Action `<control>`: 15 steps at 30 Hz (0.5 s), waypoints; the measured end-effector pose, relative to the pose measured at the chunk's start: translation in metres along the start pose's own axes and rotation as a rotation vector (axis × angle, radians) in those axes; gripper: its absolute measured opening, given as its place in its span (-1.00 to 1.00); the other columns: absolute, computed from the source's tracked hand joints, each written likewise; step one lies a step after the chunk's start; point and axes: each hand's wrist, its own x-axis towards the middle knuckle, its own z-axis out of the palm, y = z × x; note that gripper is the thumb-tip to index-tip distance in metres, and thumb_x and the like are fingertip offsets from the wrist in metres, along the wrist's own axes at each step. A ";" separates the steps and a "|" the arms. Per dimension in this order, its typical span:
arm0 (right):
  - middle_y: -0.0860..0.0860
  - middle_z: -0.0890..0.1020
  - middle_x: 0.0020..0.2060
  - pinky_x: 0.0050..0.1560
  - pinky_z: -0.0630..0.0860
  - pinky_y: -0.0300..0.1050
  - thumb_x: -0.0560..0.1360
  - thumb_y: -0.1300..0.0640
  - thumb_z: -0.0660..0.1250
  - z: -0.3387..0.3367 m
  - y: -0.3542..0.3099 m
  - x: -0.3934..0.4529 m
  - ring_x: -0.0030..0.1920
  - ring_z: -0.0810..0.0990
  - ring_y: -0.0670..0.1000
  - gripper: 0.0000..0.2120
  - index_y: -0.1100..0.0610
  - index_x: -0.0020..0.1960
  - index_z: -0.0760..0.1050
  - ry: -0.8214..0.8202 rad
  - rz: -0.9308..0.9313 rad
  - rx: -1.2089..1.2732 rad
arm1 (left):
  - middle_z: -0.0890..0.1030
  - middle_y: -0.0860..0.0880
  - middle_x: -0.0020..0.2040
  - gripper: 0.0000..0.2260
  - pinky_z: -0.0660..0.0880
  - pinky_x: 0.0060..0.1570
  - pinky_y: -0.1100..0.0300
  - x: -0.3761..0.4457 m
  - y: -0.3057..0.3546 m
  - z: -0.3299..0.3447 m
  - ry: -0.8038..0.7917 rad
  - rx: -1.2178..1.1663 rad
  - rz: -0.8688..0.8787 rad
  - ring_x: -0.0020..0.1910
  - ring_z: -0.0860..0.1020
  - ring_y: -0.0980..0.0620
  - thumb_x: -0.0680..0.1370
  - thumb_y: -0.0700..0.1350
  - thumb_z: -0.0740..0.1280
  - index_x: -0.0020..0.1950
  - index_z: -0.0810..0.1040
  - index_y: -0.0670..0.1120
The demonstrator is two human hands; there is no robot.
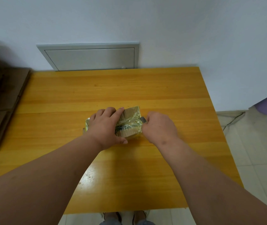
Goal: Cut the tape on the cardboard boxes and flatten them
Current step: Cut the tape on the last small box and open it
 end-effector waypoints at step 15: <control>-0.03 0.53 -0.58 -0.39 0.40 -0.18 0.43 0.19 0.19 -0.010 0.001 -0.006 -0.40 0.65 0.04 -0.89 0.02 -0.24 0.38 -0.192 0.056 -0.014 | 0.22 0.06 0.45 0.11 0.09 0.39 -0.03 0.006 -0.003 -0.002 -0.029 -0.001 -0.009 0.39 0.16 -0.07 0.23 0.43 0.47 0.61 -0.05 0.17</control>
